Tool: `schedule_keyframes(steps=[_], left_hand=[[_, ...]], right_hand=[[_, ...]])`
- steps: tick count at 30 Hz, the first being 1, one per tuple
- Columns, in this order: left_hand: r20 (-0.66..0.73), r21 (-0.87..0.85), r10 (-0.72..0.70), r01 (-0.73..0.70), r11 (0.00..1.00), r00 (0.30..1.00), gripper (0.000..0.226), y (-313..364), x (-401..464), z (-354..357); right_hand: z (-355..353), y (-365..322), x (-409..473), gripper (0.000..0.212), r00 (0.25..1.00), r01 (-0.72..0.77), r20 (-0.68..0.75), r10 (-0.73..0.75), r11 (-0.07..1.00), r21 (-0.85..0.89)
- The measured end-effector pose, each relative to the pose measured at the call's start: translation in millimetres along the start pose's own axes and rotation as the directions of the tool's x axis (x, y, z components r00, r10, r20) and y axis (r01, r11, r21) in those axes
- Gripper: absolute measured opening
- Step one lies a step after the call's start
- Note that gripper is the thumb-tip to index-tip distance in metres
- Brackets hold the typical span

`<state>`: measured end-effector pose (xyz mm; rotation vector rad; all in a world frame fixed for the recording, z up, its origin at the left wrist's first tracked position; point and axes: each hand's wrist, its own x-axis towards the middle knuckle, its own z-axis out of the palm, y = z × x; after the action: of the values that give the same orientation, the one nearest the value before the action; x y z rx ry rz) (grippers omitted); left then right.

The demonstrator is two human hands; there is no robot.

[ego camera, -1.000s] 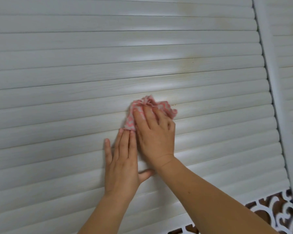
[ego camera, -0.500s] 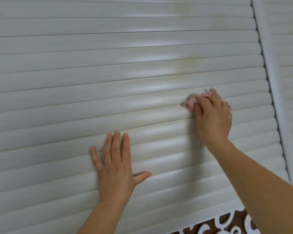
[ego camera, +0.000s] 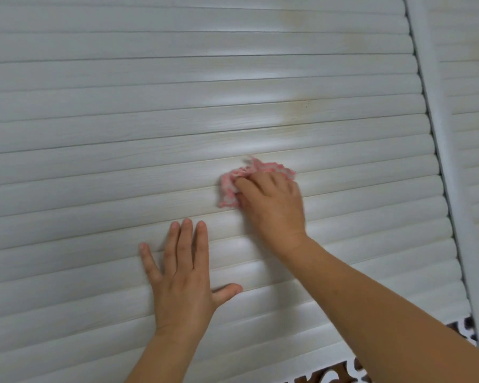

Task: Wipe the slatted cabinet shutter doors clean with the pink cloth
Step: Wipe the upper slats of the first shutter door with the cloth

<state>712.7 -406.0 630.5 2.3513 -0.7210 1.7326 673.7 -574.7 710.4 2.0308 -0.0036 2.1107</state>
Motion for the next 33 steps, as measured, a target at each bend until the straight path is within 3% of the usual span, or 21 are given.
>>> schedule_keyframes(steps=[4, 7, 10, 12, 17, 21, 23, 26, 28, 31, 33], left_hand=[[0.026, 0.004, -0.002, 0.002, 1.000, 1.000, 0.119, 1.0, 1.1, -1.3], [0.037, 0.003, -0.013, 0.013, 1.000, 0.999, 0.120, 1.6, 2.7, -2.7], [0.044, 0.005, -0.011, 0.011, 1.000, 0.999, 0.120, 2.3, 4.2, -4.1], [0.038, 0.013, -0.003, 0.003, 1.000, 0.999, 0.121, 2.2, 4.6, -4.9], [0.009, 0.045, 0.024, -0.024, 0.999, 1.000, 0.125, -2.4, 6.4, -9.5], [-0.005, 0.100, 0.079, -0.078, 0.992, 0.997, 0.122, -10.6, 7.1, -16.0], [-0.008, 0.123, 0.122, -0.120, 0.985, 0.992, 0.119, -15.6, 8.4, -19.4], [-0.037, 0.124, 0.187, -0.182, 0.976, 0.982, 0.106, -25.3, 12.2, -24.2], [-0.094, 0.099, 0.217, -0.208, 0.973, 0.972, 0.086, -29.2, 17.7, -27.9], [-0.211, 0.041, 0.182, -0.177, 0.983, 0.961, 0.038, -34.4, 31.3, -34.2], [-0.254, 0.013, 0.122, -0.123, 0.992, 0.960, 0.029, -37.7, 41.6, -38.3]], right_hand=[[-9.8, 75.4, -15.1, 0.028, 0.972, -0.233, 0.005, 0.233, 0.971, 0.052], [-16.5, 102.6, -17.4, 0.027, 0.841, -0.539, -0.005, 0.541, 0.839, 0.072], [-14.7, 84.6, -6.9, 0.026, 0.740, -0.658, -0.056, 0.670, 0.740, 0.141], [-8.7, 59.3, 0.7, 0.027, 0.788, -0.584, -0.106, 0.606, 0.791, 0.184], [11.2, -10.3, 20.5, 0.030, 0.966, -0.209, -0.119, 0.229, 0.964, 0.164], [12.5, -19.3, 17.5, 0.035, 0.999, 0.014, -0.042, -0.009, 0.991, 0.132], [8.0, 2.2, 12.6, 0.033, 0.999, -0.007, -0.048, 0.012, 0.995, 0.101], [-0.7, 18.7, 10.7, 0.036, 0.944, -0.315, -0.062, 0.325, 0.940, 0.129], [-0.6, 5.1, 15.7, 0.037, 0.899, -0.423, -0.072, 0.432, 0.899, 0.118], [2.8, -28.3, 23.1, 0.035, 0.961, -0.266, -0.061, 0.268, 0.963, 0.042], [4.0, -41.5, 25.0, 0.036, 0.997, -0.065, -0.030, 0.066, 0.998, 0.027]])
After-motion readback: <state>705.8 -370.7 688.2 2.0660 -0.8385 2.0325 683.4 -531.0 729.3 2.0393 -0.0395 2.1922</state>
